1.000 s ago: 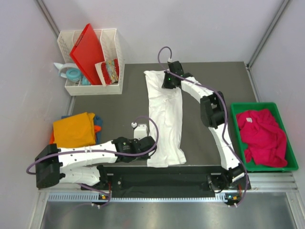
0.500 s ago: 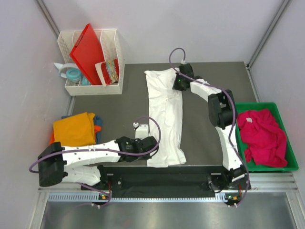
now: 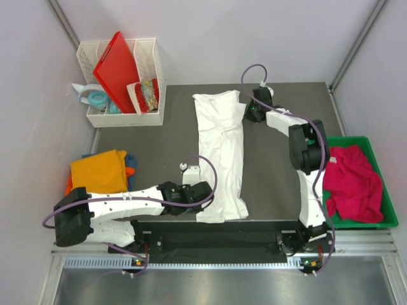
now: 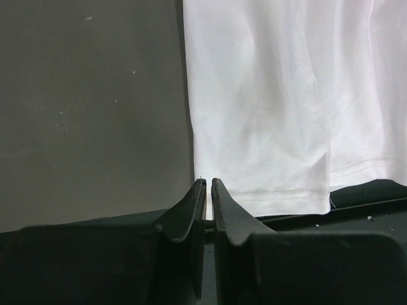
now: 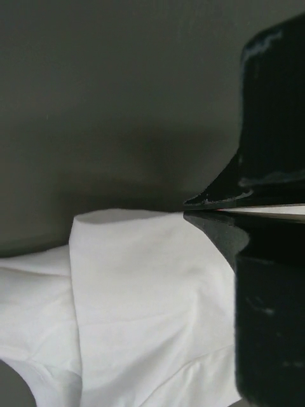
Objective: Fold and stack the t-shirts
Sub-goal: Rotate the tshirt 90 degrees
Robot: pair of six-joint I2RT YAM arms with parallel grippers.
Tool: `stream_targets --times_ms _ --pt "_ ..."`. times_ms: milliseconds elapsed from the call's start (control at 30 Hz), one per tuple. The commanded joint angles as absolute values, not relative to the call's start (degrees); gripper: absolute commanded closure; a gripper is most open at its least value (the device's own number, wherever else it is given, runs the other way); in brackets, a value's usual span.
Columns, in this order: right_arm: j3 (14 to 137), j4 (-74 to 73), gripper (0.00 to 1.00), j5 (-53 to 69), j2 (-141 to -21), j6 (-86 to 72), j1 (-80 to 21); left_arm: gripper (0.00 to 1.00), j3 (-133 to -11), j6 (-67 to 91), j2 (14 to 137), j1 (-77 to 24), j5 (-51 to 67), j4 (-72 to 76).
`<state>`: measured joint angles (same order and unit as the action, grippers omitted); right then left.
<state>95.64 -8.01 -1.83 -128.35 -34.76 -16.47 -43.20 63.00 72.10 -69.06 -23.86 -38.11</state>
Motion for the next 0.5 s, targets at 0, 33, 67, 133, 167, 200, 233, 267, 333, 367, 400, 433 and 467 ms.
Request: stream_targets --times_ms 0,33,67,133,167,200,233,267,333,367,400,433,467 --pt "92.4 -4.3 1.00 -6.5 -118.9 -34.7 -15.3 0.87 -45.3 63.1 71.7 -69.3 -24.8 -36.6" --pt "90.5 -4.1 1.00 -6.9 -117.4 -31.7 -15.9 0.87 -45.4 63.0 71.8 -69.3 -25.0 -36.6" --pt "89.5 -3.7 1.00 -6.9 -115.6 -30.0 -16.5 0.87 -45.6 63.1 71.7 -69.3 -25.8 -37.3" --pt "84.4 -3.5 0.84 -7.6 -108.9 -26.8 -18.7 0.87 -46.3 63.5 71.5 -69.2 -27.1 -38.2" --pt "82.0 -2.7 0.77 -8.0 -106.1 -26.5 -19.4 0.87 -46.5 63.4 71.3 -69.2 -28.5 -38.7" --pt "79.6 -2.3 0.69 -9.4 -100.5 -26.2 -21.3 0.87 -46.6 63.1 71.1 -69.1 -29.0 -38.7" --pt "76.0 -2.4 0.53 -9.8 -97.8 -25.4 -22.3 0.86 -46.6 62.9 70.9 -69.1 -29.5 -38.5" --pt "75.1 -5.3 0.48 -10.5 -95.6 -25.2 -23.5 0.87 -46.4 62.6 70.8 -69.2 -30.1 -38.1" --pt "72.3 -9.3 0.46 -10.1 -90.6 -26.9 -26.4 0.86 -45.7 62.0 70.9 -69.1 -30.1 -36.4" --pt "70.5 -10.9 0.47 -8.9 -89.0 -27.5 -27.3 0.86 -45.5 62.0 71.4 -69.1 -30.0 -36.0" --pt "68.5 -11.3 0.48 -8.0 -85.8 -28.3 -29.7 0.86 -45.3 61.8 71.8 -69.1 -29.7 -34.4" --pt "64.2 -11.8 0.52 -8.0 -84.2 -30.5 -30.8 0.86 -44.6 61.7 72.2 -69.1 -29.4 -33.6" --pt "62.2 -12.3 0.57 -7.8 -82.8 -31.5 -32.0 0.87 -44.3 61.8 73.2 -69.1 -29.0 -32.9"
